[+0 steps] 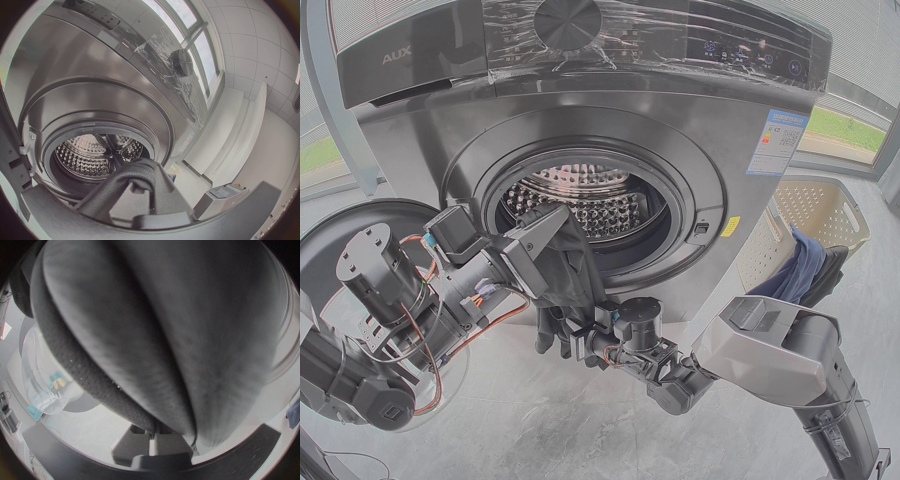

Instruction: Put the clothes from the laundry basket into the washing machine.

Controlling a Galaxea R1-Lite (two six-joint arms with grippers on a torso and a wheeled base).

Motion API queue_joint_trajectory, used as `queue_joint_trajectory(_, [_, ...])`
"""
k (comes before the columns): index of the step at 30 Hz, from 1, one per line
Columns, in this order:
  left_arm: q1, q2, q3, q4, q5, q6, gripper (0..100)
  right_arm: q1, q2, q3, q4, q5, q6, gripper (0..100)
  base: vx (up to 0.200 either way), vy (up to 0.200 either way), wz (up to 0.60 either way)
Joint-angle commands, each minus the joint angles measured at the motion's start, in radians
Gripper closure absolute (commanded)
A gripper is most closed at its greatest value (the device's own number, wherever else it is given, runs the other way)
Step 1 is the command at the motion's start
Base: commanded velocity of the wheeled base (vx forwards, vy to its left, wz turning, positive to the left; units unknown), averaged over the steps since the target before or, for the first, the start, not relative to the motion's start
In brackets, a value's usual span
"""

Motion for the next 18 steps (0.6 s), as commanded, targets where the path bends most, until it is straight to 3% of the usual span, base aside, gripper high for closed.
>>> queue_joint_trajectory(1, [0.025, 0.012, 0.001, 0.0, 0.001, 0.0, 100, 0.015, -0.149, 0.192, -0.048, -0.001, -0.005, 100, 0.0, 0.0, 0.0])
queue_joint_trajectory(7, [0.048, 0.013, 0.007, 0.001, 0.001, 0.001, 100, -0.002, -0.331, 0.453, -0.156, -0.004, -0.06, 100, 0.0, 0.0, 0.0])
queue_joint_trajectory(18, [0.11, -0.007, 0.067, 0.0, -0.013, 0.006, 100, -0.124, -0.587, 0.746, -0.304, -0.002, -0.056, 100, 0.0, 0.0, 0.0])
